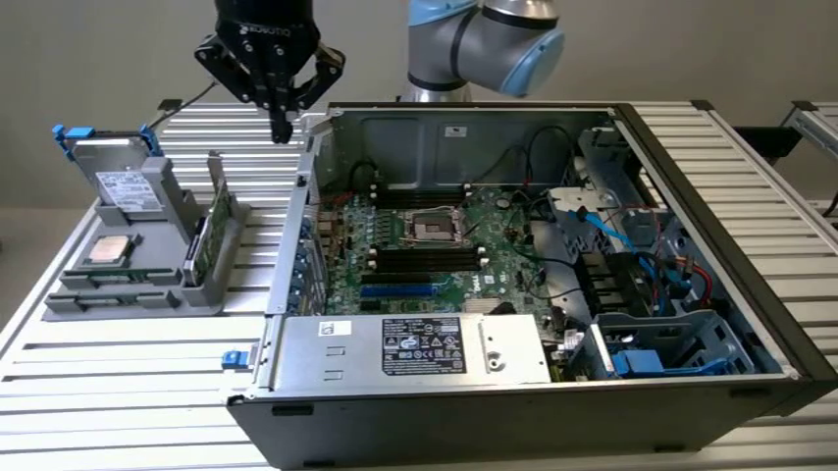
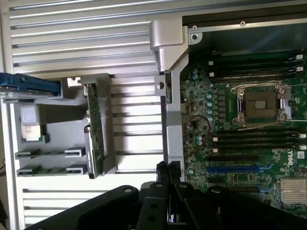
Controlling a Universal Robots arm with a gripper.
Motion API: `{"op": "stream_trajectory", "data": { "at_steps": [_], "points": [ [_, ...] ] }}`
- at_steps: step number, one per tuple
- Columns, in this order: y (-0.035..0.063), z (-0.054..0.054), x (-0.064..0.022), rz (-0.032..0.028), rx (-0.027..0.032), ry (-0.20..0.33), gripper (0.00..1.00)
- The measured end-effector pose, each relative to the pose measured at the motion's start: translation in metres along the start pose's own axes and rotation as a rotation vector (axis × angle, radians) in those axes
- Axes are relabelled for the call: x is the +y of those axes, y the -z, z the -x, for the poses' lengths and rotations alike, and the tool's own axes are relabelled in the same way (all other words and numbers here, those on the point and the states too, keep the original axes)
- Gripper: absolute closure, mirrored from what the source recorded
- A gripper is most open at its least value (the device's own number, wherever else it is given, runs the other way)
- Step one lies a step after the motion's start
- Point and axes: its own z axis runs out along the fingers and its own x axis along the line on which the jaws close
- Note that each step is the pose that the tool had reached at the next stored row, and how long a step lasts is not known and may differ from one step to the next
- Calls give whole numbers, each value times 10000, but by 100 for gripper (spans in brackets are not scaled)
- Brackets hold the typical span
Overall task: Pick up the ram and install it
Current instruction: 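Reach for the ram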
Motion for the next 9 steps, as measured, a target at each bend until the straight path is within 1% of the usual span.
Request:
{"op": "stream_trajectory", "data": {
  "at_steps": [9],
  "points": [
    [-40, -408, -32, 0, 0, -1, 90]
  ]
}}
